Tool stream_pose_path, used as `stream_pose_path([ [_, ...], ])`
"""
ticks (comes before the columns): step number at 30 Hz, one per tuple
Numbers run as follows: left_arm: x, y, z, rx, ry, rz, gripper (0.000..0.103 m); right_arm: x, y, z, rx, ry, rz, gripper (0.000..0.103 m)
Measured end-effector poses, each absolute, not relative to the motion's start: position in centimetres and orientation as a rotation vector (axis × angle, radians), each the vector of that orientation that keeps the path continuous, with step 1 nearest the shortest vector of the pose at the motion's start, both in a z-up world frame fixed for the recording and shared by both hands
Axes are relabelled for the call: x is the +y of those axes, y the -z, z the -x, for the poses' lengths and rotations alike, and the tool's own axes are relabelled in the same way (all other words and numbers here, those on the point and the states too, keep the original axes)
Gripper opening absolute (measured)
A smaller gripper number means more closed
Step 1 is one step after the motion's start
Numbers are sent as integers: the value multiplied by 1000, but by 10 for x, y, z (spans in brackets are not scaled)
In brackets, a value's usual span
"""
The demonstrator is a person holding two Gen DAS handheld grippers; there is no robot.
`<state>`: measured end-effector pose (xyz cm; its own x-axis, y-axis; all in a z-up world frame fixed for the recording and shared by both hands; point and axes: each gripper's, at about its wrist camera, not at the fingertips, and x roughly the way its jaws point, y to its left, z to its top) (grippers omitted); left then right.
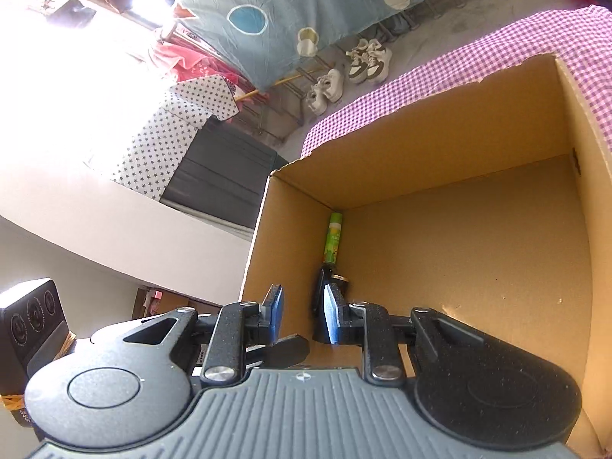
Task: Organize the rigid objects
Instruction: 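Open the right tool to release the flashlight in the box, then move the right tool to the pink silicone cup and grip its rim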
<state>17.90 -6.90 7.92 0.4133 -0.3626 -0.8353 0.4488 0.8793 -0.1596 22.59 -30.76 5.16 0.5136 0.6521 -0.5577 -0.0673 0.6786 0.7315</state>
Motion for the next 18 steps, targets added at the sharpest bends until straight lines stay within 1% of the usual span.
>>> stream_pose_path([
  [3,-62,-93,-152,963,556,-90,56,-328,-70,-181,841,-428,-679,26],
  [4,-60,-96,-142,942,573,-93,58,-332,-76,-160,804,-406,-669,28],
  [5,-58,-98,-130,919,585,-96,62,-336,-79,-144,782,-392,-663,30],
  [6,-56,-99,-121,899,592,-98,66,-342,-81,-127,761,-380,-666,39],
  [7,-54,-99,-111,880,600,-101,68,-348,-82,-108,730,-367,-673,51],
  [9,-48,-95,-94,853,607,-110,75,-353,-83,-79,677,-338,-675,59],
  [11,-47,-86,-77,845,609,-120,77,-356,-77,-49,649,-291,-670,61],
  [13,-49,-74,-63,842,614,-144,78,-354,-67,-27,633,-252,-682,65],
  [18,-62,-31,-30,870,592,-272,79,-333,-36,-5,675,-237,-681,66],
])
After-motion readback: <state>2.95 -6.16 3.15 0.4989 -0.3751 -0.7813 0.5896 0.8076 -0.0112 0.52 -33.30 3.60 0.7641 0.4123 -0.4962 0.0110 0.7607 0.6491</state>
